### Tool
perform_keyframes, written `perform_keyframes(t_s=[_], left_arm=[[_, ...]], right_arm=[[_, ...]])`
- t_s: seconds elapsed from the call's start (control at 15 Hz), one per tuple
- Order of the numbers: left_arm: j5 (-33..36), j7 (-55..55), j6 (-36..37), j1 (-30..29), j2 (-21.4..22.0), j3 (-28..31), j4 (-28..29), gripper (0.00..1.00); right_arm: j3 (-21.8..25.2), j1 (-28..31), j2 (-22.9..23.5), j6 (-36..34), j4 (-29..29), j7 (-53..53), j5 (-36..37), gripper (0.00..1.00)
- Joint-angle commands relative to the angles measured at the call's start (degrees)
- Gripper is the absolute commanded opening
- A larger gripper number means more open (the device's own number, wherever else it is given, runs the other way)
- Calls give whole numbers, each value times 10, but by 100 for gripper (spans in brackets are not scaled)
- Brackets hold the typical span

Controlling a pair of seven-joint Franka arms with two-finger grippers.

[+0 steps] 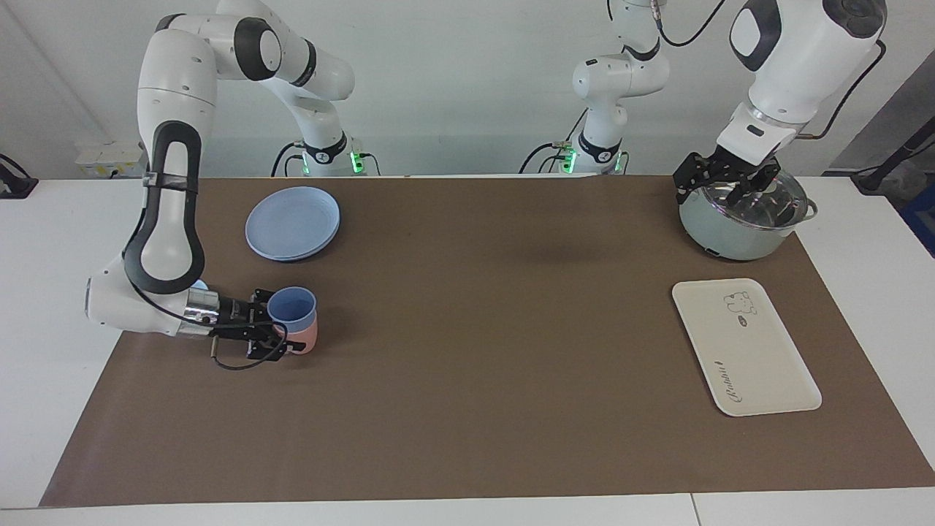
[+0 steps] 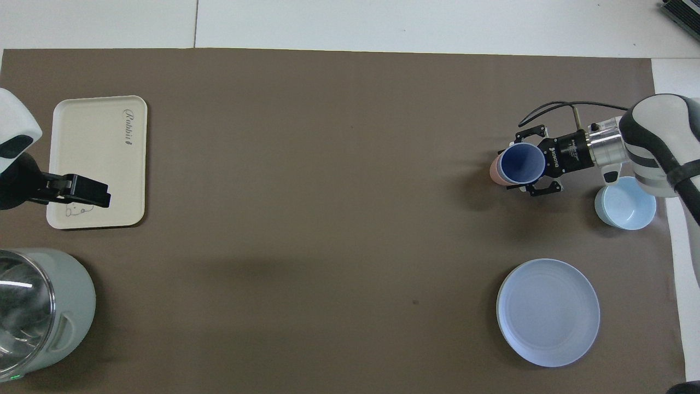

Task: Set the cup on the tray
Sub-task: 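Close the right gripper on the nested cups, then lift the cups with the right gripper while the left gripper reaches over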

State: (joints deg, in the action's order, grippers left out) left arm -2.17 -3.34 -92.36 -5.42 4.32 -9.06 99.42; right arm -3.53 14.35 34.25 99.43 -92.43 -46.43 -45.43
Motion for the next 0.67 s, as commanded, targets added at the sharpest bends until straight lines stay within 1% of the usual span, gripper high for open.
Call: perform_keyframes(t_s=[0.0,0.13,0.27,0.33,0.4,0.53,0.6], left_arm=[[-10,6,-17,5,21,4,24,100],[-10,8,-20,5,21,4,25,100],[-15,38,-19,11,19,2,17,100],[-19,67,-22,23,17,1,16,100],[-40,99,-43,36,19,1,23,100],[-72,165,-63,72,19,1,23,100],[-80,215,-68,99,17,1,20,100]], right_arm=[[-6,-18,-50,1,-43,14,-18,0],[-6,-41,-97,4,-68,9,-18,0],[-5,-80,-134,8,-75,-21,-16,0],[-5,-99,-146,8,-75,-47,-13,0],[-4,-119,-158,14,-73,-79,-10,0],[-5,-155,-174,45,-71,-151,-10,0],[-4,-176,-181,63,-69,-185,-10,0]])
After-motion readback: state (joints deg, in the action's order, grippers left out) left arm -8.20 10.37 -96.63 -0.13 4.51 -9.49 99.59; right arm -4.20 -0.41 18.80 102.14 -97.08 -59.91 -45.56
